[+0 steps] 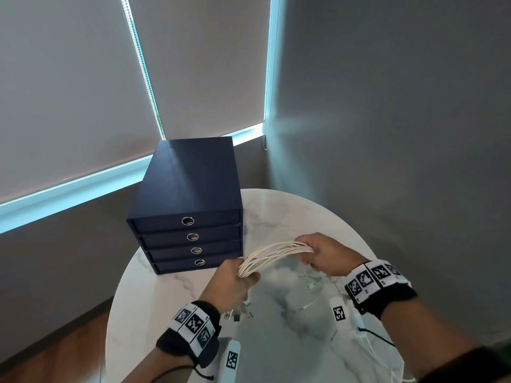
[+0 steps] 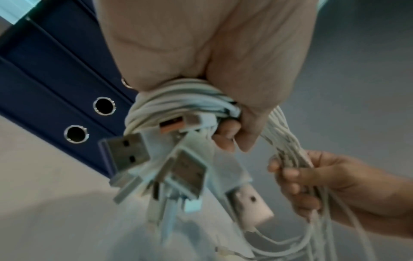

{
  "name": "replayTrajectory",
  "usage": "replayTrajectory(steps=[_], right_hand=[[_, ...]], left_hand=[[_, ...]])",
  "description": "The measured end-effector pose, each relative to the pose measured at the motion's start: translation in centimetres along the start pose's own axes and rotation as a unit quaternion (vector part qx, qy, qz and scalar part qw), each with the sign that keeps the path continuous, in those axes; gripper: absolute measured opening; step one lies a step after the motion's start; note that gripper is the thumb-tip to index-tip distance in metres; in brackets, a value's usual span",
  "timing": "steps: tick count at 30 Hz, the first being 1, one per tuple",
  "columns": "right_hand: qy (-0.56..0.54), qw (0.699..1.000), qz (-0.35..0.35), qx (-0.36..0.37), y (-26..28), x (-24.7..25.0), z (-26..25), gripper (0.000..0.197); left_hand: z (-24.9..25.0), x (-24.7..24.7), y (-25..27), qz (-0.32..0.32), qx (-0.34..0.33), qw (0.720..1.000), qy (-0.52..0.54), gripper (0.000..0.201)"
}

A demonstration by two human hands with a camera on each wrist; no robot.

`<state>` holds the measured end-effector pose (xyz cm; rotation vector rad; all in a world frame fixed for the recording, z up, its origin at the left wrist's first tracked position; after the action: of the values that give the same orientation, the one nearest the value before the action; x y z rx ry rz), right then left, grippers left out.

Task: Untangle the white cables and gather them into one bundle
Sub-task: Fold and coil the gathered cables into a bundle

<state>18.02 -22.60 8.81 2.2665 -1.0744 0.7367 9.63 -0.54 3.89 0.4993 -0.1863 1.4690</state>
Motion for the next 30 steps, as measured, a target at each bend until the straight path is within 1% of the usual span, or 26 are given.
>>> replayTrajectory(steps=[1, 2, 3, 6, 9, 13, 15, 16, 18, 20, 22, 23, 24, 26, 27, 28, 30], right_hand=[[0.033, 0.999, 0.023, 0.008, -0.1, 0.3, 0.0, 0.036], [0.059, 0.997, 0.046, 0.012, -0.2, 0.6, 0.2, 0.037], [0.073, 0.995, 0.063, 0.009, -0.2, 0.8, 0.3, 0.034], [0.093, 0.992, 0.086, -0.008, -0.7, 0.5, 1.0, 0.025], [0.12, 0.986, 0.114, -0.005, -0.6, -0.4, 1.3, 0.015], [0.077, 0.981, 0.174, 0.029, -0.3, -2.3, 1.0, 0.016], [0.014, 0.98, 0.19, 0.051, 0.0, -3.6, 0.6, 0.017], [-0.032, 0.98, 0.186, 0.064, 0.1, -4.3, 0.2, 0.017], [-0.123, 0.977, 0.157, 0.079, 0.1, -5.3, -0.4, 0.023], [-0.163, 0.974, 0.133, 0.089, 0.0, -5.7, -0.7, 0.022], [-0.145, 0.976, 0.133, 0.097, -0.1, -5.5, -0.7, 0.014], [-0.146, 0.977, 0.127, 0.091, -0.1, -5.3, -0.8, 0.009], [-0.155, 0.976, 0.126, 0.083, -0.1, -5.0, -0.7, 0.008], [-0.158, 0.978, 0.121, 0.053, -0.1, -4.4, -0.6, 0.03], [-0.163, 0.979, 0.115, 0.031, -0.1, -3.9, -0.5, 0.034], [-0.174, 0.978, 0.111, 0.015, -0.1, -3.1, -0.5, 0.035], [-0.163, 0.979, 0.122, 0.011, -0.2, -1.2, -0.8, 0.03]], left_hand=[[0.3, -0.1, 0.0, -0.019, -0.007, 1.0, 0.018, 0.016], [0.6, -0.3, 0.1, -0.04, -0.015, 0.998, 0.04, 0.019], [1.0, -0.5, 0.1, -0.058, -0.02, 0.996, 0.063, 0.02], [2.6, -0.7, 1.0, -0.087, -0.036, 0.985, 0.145, 0.013], [3.7, -1.2, 1.7, -0.117, -0.051, 0.961, 0.247, 0.019], [5.1, -1.7, 2.1, -0.13, -0.06, 0.927, 0.347, 0.025], [6.0, -1.7, 2.3, -0.131, -0.072, 0.914, 0.378, 0.034], [6.3, -1.7, 2.3, -0.129, -0.075, 0.908, 0.392, 0.037], [6.6, -1.6, 2.4, -0.121, -0.074, 0.901, 0.41, 0.039], [6.5, -1.4, 2.4, -0.106, -0.062, 0.897, 0.424, 0.039], [6.2, -1.1, 2.4, -0.088, -0.045, 0.892, 0.441, 0.037], [6.0, -0.9, 2.3, -0.079, -0.035, 0.889, 0.449, 0.039], [5.7, -0.7, 2.2, -0.07, -0.026, 0.886, 0.457, 0.043], [5.1, -0.4, 2.0, -0.058, -0.018, 0.881, 0.469, 0.047], [4.9, -0.2, 1.9, -0.055, -0.016, 0.88, 0.471, 0.048], [4.7, -0.1, 1.9, -0.054, -0.012, 0.883, 0.466, 0.05], [4.7, -0.1, 2.0, -0.061, -0.006, 0.888, 0.456, 0.054]])
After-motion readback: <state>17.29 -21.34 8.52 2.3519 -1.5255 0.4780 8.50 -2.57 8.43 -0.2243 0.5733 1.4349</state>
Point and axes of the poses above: each hand's wrist, its own y-axis away from the middle knuckle, its own x-axis out of the back of the hand, z = x × y, the point moved 3 cm from there along -y, towards the middle knuckle, and after that the axes turned 1 degree about -z, right-handed, at the moved point
